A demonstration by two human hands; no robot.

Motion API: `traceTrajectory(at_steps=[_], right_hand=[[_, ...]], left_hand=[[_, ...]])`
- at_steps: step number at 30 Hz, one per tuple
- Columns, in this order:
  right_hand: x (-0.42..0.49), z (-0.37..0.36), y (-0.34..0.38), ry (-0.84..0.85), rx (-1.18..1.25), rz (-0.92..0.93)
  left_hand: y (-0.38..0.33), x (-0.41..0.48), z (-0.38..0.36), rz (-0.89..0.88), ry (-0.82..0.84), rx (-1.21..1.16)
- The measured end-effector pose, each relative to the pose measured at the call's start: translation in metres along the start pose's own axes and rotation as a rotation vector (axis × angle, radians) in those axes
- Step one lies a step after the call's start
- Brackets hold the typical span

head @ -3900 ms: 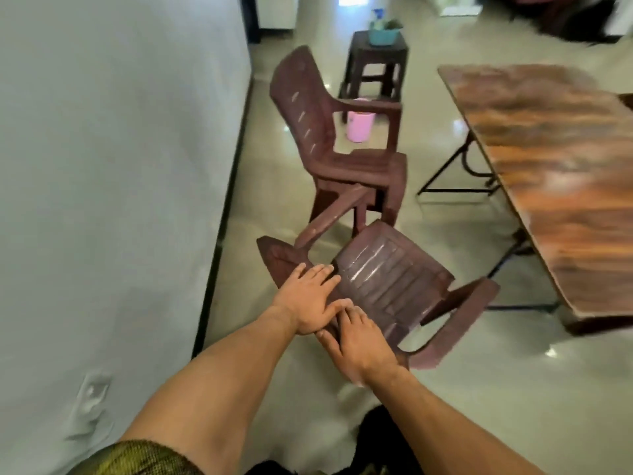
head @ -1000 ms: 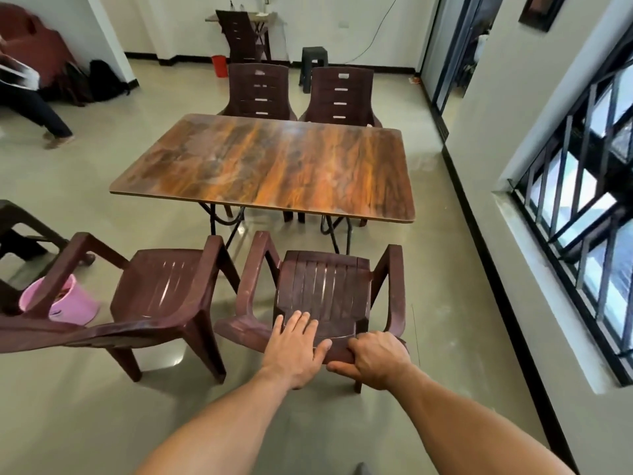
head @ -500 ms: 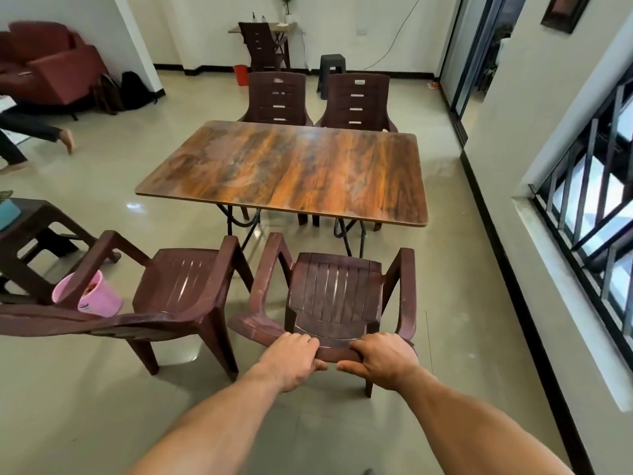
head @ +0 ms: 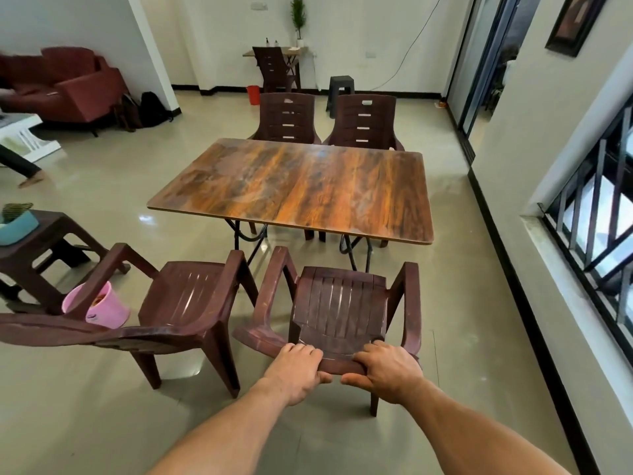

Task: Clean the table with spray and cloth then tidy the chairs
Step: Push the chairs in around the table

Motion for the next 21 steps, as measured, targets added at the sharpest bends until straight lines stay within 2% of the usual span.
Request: traceTrajectory(at_steps=[5,13,21], right_hand=[[-0.005,0.008,0.010,-0.086,-0.018,-0.055],[-0.011,0.011,0.030,-0.159,-0.038,-0.180],[0.036,0.020,0.105,-0.226,-0.086,-0.147]], left_hand=[[0.006,-0.008,-0.002,0.069,-0.010,-0.010],[0.028,-0.028,-0.006,0.103,-0.161,0.000],[0.099,-0.053,0.001,0.100,-0.244,-0.013]])
Point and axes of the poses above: each hand's wrist, its own x-axis towards the middle knuckle, its own z-axis out of the back of the hand, y = z × x, the point moved 3 cm from there along x, towards the middle knuckle, and after that the axes turned 13 degrees about z, right-handed, at the moved point
